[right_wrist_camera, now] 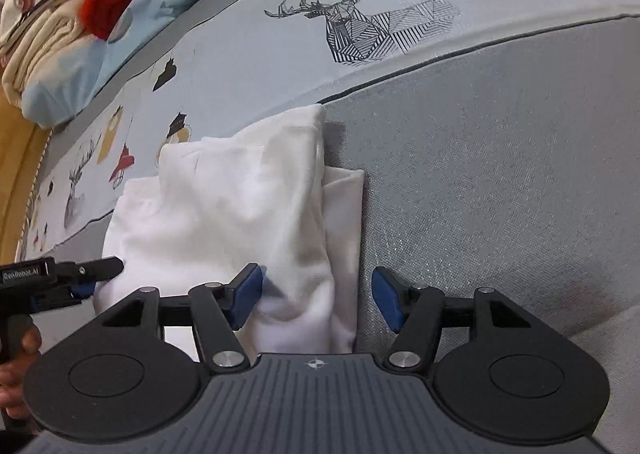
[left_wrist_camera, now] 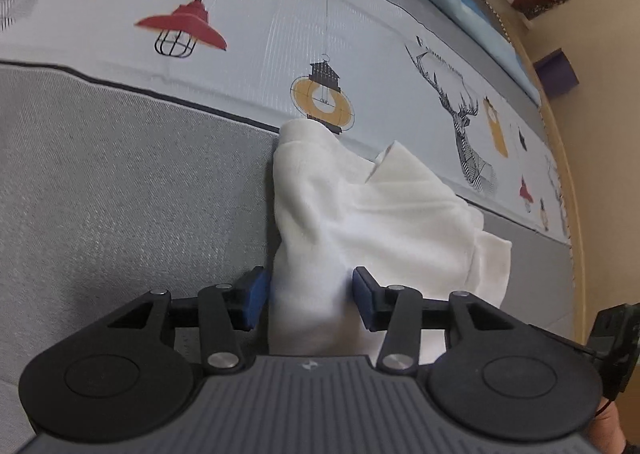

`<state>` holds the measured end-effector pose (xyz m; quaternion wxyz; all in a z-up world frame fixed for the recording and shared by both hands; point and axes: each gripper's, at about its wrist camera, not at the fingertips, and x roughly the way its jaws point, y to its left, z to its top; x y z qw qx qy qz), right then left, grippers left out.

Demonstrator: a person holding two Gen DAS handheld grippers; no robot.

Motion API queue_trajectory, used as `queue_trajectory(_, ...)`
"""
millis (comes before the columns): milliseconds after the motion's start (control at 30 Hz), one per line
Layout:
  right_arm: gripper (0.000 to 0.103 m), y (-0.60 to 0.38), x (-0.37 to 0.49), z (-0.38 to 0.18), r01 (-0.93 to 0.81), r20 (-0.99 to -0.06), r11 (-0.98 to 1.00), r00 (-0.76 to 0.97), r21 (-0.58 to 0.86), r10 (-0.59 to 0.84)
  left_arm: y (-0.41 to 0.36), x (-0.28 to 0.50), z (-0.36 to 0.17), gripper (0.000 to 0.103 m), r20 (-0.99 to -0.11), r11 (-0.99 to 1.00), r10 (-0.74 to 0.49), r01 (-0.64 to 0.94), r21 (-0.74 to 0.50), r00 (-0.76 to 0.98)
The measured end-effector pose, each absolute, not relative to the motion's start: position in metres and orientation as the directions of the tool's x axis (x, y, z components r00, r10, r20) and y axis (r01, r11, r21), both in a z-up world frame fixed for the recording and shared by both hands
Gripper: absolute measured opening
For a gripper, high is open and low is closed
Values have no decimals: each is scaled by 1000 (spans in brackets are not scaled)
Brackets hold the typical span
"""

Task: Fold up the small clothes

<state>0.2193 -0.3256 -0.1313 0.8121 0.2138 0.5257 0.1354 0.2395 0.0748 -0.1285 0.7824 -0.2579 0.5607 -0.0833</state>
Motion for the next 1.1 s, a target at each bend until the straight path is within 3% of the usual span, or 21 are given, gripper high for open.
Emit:
queue_trajectory(100,63,-324,223,-132,13,-792,866,412,500,451,78,242,-133,51,-832,844,-435,-167,-510,345)
queue_trajectory(267,41,-318,229,-134,4,-772,845,409,534,486,79,245,-137,50,-824,837,-454,-155,-524,338)
queue_trajectory(300,35,-319,231,-133,9,-768,841,412,541,490,76,246,-135,37,-824,844,-453,-134,-520,341)
queue_trajectory(367,26,-318,232,-128,7,-760,840,429,542,487,69,247,-127,24,-827,879,-425,-50,-474,369)
queue_trajectory(400,18,-318,233,-123,-2,-746,837,453,547,489,65,246,-118,22,-825,901,-396,-2,-433,403)
queue_trajectory(533,11,-318,231,-88,-87,-598,801,618,592,510,68,241,-77,22,-731,928,-326,52,-370,599)
queue_trajectory(600,13,-320,230,-74,-83,-541,813,706,577,456,73,239,-66,26,-688,935,-285,36,-352,667)
queue_trajectory(700,27,-321,230,-65,-13,-566,879,761,476,318,73,237,-63,28,-710,962,-184,-22,-271,680)
queue_trajectory(833,27,-313,227,-66,-136,-553,834,690,535,467,74,228,-62,28,-716,963,-212,18,-268,665)
queue_trajectory(967,27,-279,218,-76,-317,-637,834,539,452,551,61,224,-75,27,-756,946,-319,144,-290,572)
queue_trajectory(1067,27,-256,216,-105,-336,-816,916,451,220,361,41,220,-102,28,-849,952,-287,232,-200,444)
queue_trajectory(1100,48,-257,215,-112,-322,-841,928,437,185,320,34,215,-111,27,-869,952,-249,273,-138,429)
